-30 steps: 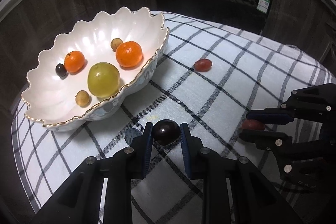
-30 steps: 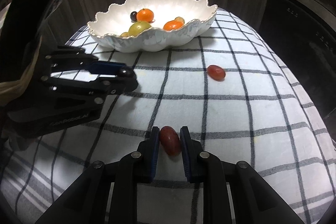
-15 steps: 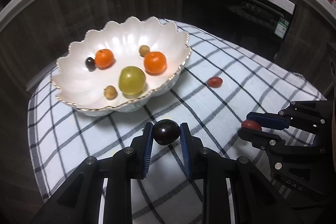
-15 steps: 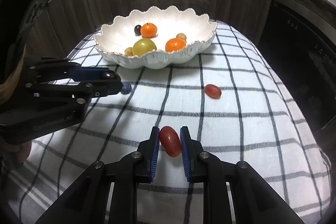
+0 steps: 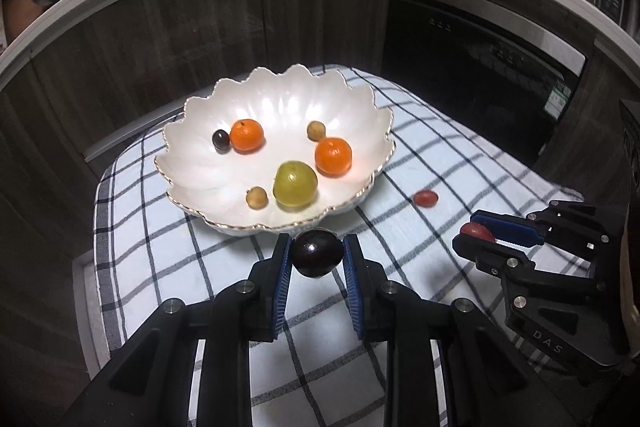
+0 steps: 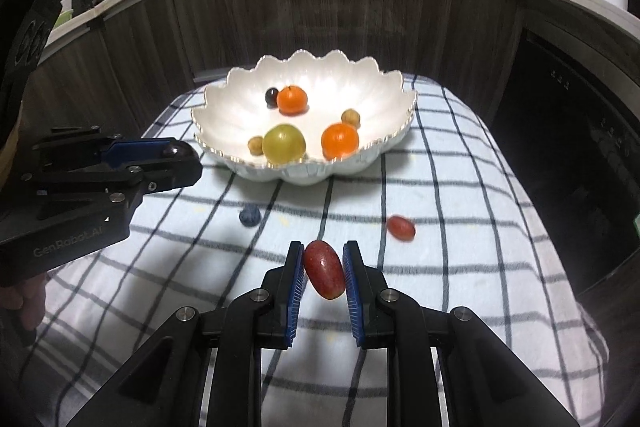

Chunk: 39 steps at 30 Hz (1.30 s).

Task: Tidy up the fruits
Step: 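Carry the black fruit over the bowl with the left tool while the right tool carries the grape there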

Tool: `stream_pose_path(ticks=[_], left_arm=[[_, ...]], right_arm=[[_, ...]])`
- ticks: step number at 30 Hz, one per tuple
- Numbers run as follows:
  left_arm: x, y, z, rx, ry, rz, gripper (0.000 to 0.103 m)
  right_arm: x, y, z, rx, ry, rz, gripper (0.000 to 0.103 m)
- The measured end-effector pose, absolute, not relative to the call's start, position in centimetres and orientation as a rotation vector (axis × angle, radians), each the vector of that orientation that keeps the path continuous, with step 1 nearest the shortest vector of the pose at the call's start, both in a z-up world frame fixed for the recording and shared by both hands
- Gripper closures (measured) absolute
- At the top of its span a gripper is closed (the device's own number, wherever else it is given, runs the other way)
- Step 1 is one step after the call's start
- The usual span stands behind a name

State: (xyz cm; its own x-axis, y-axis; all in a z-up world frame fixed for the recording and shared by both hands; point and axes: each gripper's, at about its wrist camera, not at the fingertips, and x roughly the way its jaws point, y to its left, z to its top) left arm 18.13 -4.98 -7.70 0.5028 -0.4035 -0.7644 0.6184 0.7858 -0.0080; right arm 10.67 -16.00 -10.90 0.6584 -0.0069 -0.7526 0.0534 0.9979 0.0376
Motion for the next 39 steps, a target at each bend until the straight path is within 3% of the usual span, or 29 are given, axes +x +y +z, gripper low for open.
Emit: stream_pose_path(ticks=[39], left_arm=[[27.8, -5.5, -4.1, 0.12, 0.818, -0.425, 0.077]], right_arm=[[23.5, -20.1, -5.5, 0.022, 0.773, -0.034, 0.082]])
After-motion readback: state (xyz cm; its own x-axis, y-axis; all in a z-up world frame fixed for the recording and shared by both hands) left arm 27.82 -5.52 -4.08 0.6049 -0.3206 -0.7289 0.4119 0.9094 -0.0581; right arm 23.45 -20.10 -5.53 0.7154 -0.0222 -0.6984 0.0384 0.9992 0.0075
